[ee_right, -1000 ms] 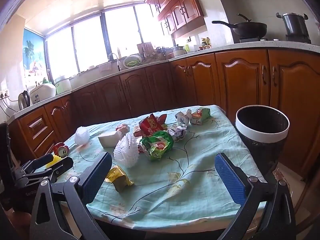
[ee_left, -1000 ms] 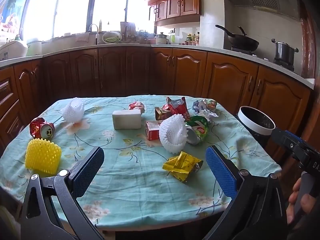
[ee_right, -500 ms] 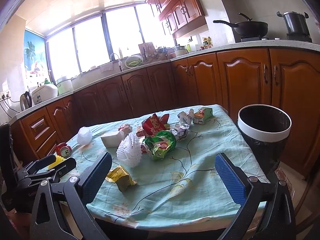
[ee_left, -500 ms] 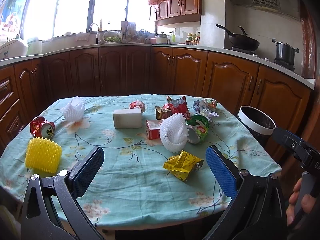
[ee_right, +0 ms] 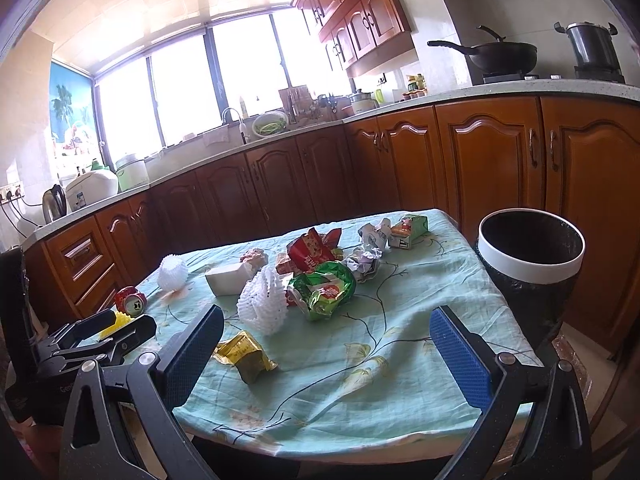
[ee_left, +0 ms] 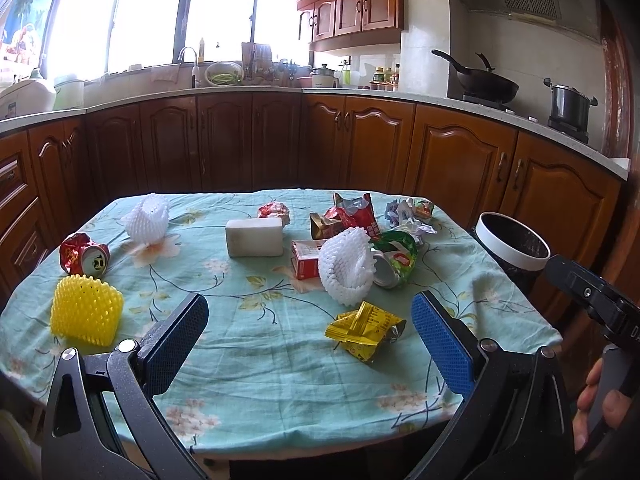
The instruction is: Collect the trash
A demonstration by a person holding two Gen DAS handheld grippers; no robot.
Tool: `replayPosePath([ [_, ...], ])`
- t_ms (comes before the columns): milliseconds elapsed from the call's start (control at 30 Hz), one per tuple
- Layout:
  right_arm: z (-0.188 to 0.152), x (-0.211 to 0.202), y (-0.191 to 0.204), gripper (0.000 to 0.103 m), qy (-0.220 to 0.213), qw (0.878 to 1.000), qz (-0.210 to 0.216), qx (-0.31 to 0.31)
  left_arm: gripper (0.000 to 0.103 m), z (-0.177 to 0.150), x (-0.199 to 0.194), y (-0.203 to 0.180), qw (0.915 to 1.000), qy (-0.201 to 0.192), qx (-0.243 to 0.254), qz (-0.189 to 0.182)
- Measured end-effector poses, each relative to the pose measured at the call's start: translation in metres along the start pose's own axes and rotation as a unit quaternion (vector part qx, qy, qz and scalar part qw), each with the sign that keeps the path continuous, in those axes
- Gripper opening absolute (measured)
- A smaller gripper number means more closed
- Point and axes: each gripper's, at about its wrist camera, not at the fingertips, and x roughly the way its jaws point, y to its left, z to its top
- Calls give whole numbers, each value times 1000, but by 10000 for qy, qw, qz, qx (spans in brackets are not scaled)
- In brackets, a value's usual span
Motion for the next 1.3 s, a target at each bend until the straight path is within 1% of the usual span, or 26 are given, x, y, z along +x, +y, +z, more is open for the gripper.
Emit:
replayPosePath([
  [1033, -3, 0, 2, 103, 46, 10000, 69, 27, 103, 0, 0, 0, 10000, 26, 6, 9],
  [1167, -4, 4, 1, 103, 97, 9999, 110, 46, 103, 1, 5, 5, 9999, 96, -78, -19],
  [1300, -6, 11, 1, 103, 210, 9996, 204, 54, 103, 1, 15, 14, 9993, 270, -239, -65],
])
